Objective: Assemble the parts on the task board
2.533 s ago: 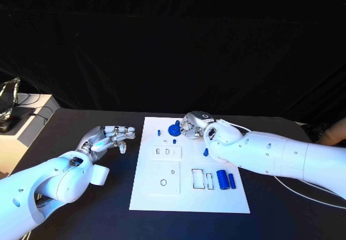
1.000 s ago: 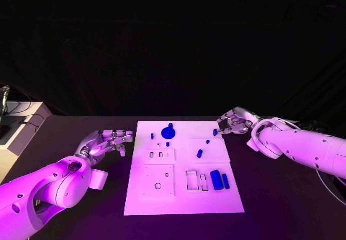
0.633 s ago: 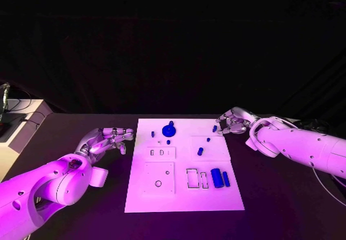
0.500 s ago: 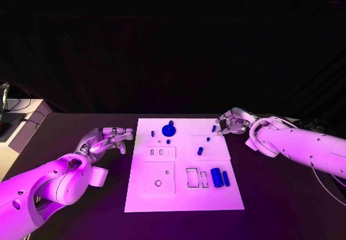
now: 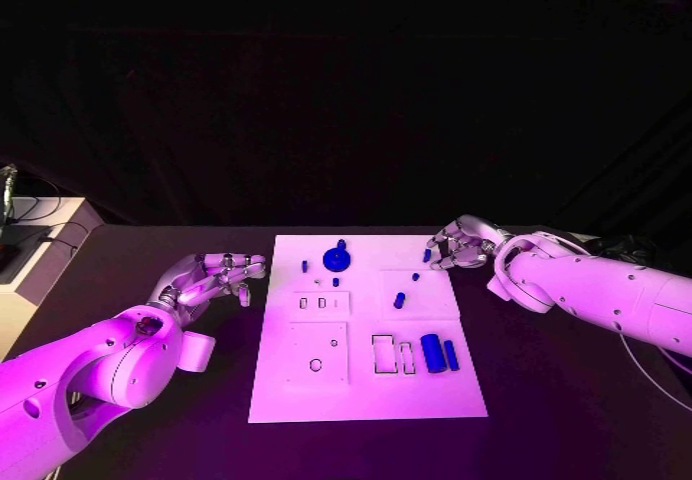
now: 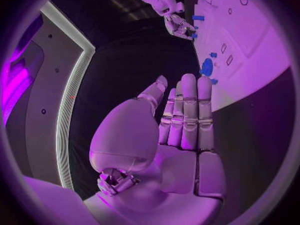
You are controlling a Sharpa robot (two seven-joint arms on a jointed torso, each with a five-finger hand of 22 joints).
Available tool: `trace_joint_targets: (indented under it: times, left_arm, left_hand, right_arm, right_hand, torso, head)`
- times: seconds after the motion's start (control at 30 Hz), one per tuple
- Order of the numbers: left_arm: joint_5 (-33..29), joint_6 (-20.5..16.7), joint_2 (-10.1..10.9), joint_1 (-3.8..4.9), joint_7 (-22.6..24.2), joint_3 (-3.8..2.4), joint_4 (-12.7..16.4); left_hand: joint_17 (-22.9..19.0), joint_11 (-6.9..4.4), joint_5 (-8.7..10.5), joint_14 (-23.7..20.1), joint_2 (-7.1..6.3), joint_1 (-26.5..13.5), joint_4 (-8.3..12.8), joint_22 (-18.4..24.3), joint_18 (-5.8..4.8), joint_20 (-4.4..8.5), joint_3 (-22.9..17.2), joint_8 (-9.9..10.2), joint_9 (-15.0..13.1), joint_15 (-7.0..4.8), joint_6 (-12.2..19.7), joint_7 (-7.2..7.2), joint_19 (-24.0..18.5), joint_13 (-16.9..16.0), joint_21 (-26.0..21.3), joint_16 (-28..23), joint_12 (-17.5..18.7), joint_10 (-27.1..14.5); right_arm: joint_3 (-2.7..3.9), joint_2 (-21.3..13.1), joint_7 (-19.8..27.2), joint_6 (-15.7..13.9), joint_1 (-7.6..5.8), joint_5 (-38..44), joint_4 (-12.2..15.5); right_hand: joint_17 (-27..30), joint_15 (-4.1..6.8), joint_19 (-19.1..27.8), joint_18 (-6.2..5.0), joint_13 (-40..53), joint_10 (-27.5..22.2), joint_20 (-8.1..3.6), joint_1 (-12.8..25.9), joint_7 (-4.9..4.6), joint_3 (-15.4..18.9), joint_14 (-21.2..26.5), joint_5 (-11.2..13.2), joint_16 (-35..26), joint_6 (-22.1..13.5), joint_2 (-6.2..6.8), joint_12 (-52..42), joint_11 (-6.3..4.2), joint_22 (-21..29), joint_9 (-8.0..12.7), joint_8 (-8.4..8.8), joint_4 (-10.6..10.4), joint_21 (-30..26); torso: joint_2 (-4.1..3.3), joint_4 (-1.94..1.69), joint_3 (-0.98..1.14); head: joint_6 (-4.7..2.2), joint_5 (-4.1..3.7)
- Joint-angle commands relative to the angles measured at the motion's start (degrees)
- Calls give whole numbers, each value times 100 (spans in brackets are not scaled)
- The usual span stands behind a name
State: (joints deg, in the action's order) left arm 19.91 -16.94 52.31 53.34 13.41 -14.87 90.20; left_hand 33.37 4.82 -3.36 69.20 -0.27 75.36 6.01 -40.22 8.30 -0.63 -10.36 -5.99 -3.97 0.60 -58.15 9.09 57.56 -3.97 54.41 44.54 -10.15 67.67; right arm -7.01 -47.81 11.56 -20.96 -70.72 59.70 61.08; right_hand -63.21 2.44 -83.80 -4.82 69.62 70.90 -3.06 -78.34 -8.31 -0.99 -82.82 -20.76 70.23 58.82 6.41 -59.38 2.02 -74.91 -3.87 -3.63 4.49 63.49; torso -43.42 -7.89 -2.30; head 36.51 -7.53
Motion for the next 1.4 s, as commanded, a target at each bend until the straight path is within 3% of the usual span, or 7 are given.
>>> trace_joint_targets:
  times: [0.03,0.6,1.07,1.27,1.4]
  left_arm:
    - [-5,78,-7,-2,58,-5,8]
    - [-5,98,9,-2,36,-5,12]
    - [-5,95,5,-2,12,-5,3]
    - [-5,94,4,-2,6,-5,0]
    - [-5,97,1,-2,1,-5,-2]
  left_hand:
    - [9,7,28,-10,16,47,15,-7,77,-4,21,-5,-2,1,-13,1,27,4,7,25,-15,-52]
    - [12,18,29,-17,22,40,13,-19,80,-8,13,-8,-1,8,-9,5,23,12,7,30,10,-82]
    - [12,21,28,-21,41,58,31,-36,87,-13,-32,-14,-1,8,-8,8,21,14,5,37,38,-84]
    - [12,21,27,-23,47,70,44,-40,88,-12,-50,-15,-1,8,-8,8,21,14,6,37,44,-85]
    - [12,21,27,-24,51,76,50,-41,89,-12,-58,-16,-1,7,-8,9,22,14,7,38,46,-84]
  right_arm:
    - [2,25,-86,22,4,65,-1]
    - [2,182,-529,-288,29,113,-103]
    - [2,216,-633,-256,31,145,-66]
    - [2,223,-623,-236,31,152,-63]
    - [2,228,-586,-211,31,153,-52]
  right_hand:
    - [-7,-16,-297,-66,7,26,10,57,-13,-2,-33,-33,18,43,-40,-19,-9,-862,5,-8,-47,-14]
    - [-21,17,-324,-67,57,82,-15,453,65,21,-46,-68,45,220,-89,-80,-57,-862,0,-22,-352,-17]
    - [-18,28,-327,-58,74,97,-30,495,93,-4,-46,-74,48,305,-77,-79,-73,-863,-2,-32,-393,-20]
    - [-20,46,-331,-46,101,125,-48,455,113,-89,-47,-83,52,388,-184,-92,-94,-869,4,-26,-282,1]
    - [-23,74,-330,-34,140,165,-68,348,144,-357,-47,60,53,500,-378,-126,-122,-873,4,-34,-121,19]
  torso:
    - [1,1,-1]
    - [4,2,-2]
    - [5,-1,3]
    - [6,-1,2]
    - [2,2,5]
  head:
    - [-15,-4]
    - [2,-10]
    - [20,12]
    - [26,2]
    - [24,6]
